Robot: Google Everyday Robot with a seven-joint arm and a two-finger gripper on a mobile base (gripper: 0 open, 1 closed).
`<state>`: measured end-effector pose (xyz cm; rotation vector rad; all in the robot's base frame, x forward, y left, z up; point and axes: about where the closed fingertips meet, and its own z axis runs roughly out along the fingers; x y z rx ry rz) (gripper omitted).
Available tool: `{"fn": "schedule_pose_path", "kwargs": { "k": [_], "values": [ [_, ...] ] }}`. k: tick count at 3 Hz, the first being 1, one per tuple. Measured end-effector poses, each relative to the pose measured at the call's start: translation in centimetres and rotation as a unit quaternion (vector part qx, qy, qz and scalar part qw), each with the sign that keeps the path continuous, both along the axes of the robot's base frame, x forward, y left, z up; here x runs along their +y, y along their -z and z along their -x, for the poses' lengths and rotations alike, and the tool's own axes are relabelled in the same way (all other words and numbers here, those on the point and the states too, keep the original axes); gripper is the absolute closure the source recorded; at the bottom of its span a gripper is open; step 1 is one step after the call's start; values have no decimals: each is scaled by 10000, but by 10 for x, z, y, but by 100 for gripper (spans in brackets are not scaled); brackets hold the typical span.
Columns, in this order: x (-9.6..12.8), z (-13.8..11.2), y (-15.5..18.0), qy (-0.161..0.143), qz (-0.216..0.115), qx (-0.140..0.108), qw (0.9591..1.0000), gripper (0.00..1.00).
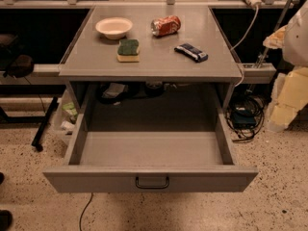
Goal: Place sponge into top drawer
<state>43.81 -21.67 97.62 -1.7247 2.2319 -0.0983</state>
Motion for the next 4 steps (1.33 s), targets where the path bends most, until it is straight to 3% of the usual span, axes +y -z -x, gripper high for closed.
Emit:
{"fn": "schedule_pose_path", "kwargs": {
  "k": [2,3,4],
  "values": [
    [3,-8,-1,71,-50,-29,10000,0],
    [30,-43,-2,207,-326,-187,9991,0],
    [74,-88,-7,338,-685,-445,9961,0]
  ]
}}
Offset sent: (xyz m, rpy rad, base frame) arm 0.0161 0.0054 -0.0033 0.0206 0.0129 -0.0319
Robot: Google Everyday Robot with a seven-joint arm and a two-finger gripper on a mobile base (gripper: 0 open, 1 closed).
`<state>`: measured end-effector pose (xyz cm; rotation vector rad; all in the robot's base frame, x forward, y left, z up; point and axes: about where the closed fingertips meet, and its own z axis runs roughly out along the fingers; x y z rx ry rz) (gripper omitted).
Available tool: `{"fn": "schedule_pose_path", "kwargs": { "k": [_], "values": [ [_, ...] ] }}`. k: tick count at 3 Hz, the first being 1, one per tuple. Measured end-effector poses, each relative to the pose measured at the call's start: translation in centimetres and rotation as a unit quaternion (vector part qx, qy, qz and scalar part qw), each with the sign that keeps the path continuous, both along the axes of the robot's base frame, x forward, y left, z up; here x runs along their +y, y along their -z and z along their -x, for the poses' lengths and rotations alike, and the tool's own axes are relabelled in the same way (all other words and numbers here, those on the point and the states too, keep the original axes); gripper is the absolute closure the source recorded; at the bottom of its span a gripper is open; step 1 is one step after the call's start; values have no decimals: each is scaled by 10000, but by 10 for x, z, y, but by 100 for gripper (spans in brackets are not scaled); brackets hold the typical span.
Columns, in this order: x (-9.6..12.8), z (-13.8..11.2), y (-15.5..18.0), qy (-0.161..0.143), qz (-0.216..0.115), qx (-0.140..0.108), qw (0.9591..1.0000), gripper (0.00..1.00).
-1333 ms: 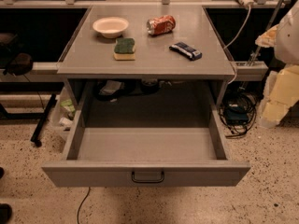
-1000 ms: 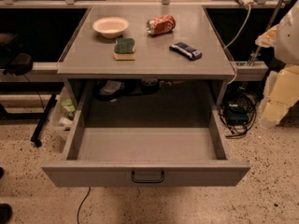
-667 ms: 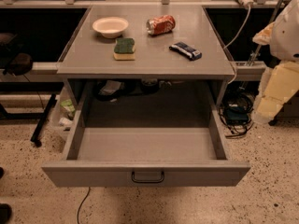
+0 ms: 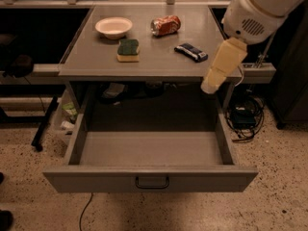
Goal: Place sponge into top drawer
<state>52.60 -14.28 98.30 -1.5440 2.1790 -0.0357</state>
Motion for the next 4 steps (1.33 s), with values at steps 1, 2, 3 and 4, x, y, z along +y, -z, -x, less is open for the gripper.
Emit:
{"fn": "schedule_pose_path", "kwargs": {
  "k": [1,2,3,4],
  "values": [
    [56,-50,-3,49,-367,-280,9989,0],
    [103,-105,21,465,-741,-341,9956,0],
    [103,-105,21,466,-742,-340,9956,0],
    [100,-122,45,878,-835,-109,9926,0]
  ]
}}
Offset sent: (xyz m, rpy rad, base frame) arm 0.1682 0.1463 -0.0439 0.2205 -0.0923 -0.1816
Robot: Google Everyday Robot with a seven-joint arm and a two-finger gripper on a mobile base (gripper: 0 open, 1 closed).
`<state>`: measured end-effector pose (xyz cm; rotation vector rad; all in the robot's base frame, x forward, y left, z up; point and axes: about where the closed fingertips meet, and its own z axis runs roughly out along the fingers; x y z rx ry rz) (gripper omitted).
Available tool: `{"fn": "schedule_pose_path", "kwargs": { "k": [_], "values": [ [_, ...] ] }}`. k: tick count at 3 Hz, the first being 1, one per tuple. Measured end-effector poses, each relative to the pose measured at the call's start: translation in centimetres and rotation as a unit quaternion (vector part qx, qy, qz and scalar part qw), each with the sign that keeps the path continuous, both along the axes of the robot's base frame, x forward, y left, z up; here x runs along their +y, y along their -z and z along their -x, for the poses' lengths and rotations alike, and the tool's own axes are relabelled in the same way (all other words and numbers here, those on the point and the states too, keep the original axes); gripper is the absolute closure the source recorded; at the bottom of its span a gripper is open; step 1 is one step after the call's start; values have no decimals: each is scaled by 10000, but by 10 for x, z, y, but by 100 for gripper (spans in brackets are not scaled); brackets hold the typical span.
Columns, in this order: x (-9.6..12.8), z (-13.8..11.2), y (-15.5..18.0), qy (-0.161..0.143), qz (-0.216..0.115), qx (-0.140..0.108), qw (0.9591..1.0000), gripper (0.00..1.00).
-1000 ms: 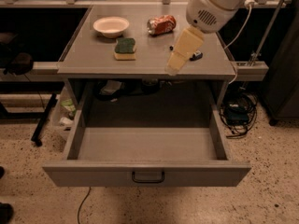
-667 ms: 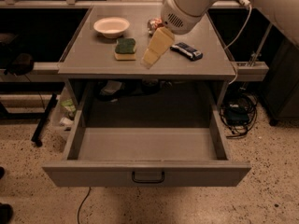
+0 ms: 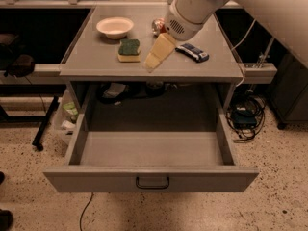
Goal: Place sponge into top drawer
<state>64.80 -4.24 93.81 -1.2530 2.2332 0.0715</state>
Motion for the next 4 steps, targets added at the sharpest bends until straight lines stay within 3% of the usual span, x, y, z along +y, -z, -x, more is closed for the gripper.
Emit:
{"fn": "schedule_pose_path", "kwargs": {
  "k": [1,2,3,4],
  "values": [
    [-1,-34,34,546,-259,201,9980,0],
    [2,-69,58,1049,-688,253,9918,0],
    [14,-104,73,1408,-1282,185,9815,0],
    [35,-135,88,1513,-1749,207,9727,0]
  ]
}}
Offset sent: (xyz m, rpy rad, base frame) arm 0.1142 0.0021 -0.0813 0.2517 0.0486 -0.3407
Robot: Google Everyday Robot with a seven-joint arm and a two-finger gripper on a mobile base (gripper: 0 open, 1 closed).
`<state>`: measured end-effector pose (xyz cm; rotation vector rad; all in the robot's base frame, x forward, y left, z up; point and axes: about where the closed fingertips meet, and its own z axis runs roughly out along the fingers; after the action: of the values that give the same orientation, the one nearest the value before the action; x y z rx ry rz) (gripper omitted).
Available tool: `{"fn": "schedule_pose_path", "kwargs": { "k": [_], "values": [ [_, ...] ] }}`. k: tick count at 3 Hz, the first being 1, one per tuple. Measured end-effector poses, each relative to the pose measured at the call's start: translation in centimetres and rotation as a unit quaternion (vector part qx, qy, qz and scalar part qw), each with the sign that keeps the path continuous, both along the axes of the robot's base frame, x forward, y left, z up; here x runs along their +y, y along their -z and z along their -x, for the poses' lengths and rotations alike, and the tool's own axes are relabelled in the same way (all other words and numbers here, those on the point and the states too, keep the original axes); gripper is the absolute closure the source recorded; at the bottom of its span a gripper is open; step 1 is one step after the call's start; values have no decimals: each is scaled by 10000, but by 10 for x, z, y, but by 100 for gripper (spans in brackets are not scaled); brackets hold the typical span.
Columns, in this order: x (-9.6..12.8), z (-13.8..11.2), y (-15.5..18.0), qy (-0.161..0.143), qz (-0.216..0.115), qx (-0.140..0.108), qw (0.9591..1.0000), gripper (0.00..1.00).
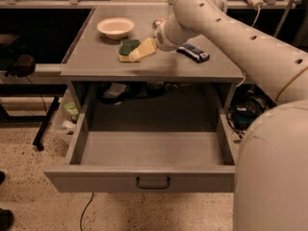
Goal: Place sponge into top drawer
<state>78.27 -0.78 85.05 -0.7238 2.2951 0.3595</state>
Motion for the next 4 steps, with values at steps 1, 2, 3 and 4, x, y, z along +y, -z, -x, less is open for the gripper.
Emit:
{"fn": "schedule_pose_path", "kwargs": {
  "k": [1,2,3,4],
  "values": [
    [22,-24,10,-36,-270,-20,9996,0],
    [43,-40,14,-116,-416,-72,9990,0],
    [59,-50,12,-186,-477,-181,9985,19],
    [70,-53,11,-238,-512,-252,9981,42]
  ]
}}
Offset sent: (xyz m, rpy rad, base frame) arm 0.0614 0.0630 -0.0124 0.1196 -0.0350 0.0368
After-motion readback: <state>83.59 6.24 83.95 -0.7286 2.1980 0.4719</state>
